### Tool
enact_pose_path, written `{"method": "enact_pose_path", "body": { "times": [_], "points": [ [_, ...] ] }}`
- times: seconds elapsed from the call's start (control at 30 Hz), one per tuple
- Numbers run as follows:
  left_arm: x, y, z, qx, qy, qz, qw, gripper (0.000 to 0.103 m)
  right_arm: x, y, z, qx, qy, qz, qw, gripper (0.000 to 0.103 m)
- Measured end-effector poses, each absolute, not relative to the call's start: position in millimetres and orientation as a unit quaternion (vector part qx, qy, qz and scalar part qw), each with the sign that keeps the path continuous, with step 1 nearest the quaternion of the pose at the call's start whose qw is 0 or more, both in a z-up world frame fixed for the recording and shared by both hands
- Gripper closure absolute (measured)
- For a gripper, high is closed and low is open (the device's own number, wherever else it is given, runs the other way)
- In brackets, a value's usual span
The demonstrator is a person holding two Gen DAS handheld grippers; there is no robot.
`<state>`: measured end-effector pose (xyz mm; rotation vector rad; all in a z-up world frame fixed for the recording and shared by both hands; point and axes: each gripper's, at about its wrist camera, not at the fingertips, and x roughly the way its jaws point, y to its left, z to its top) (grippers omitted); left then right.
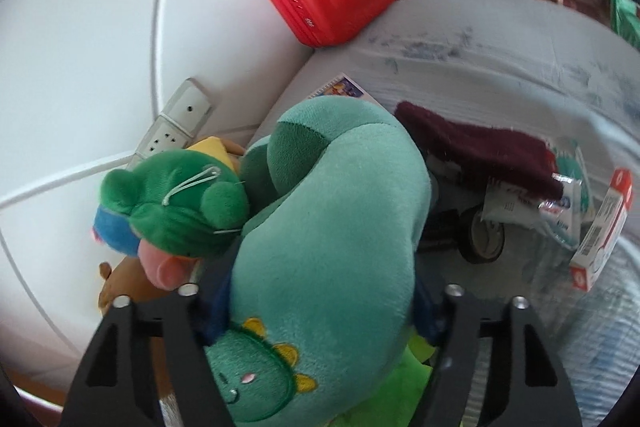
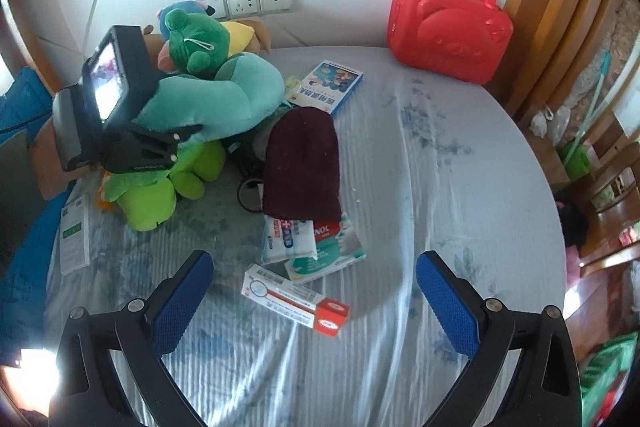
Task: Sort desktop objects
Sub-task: 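Grasp the teal neck pillow with the left gripper and lift it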
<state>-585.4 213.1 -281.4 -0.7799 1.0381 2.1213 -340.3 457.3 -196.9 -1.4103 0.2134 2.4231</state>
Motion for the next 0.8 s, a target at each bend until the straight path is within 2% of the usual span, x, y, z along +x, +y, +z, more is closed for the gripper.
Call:
{"method": "enact_pose_path", "body": {
  "times": [0.17, 0.43, 0.8],
  "points": [
    [-579, 185, -257, -0.313, 0.314, 0.842, 0.307, 0.047, -339, 453, -191, -0.489, 0.071, 0.854, 0.162, 0.0],
    [-536, 132, -199, -0.313, 0.198, 0.88, 0.298, 0.049, -351, 449, -197, -0.489, 0.054, 0.857, 0.156, 0.0],
    [-480, 80, -146, -0.301, 0.124, 0.911, 0.252, 0.049, -436, 462, -273, -0.515, 0.029, 0.844, 0.144, 0.0]
  ]
}}
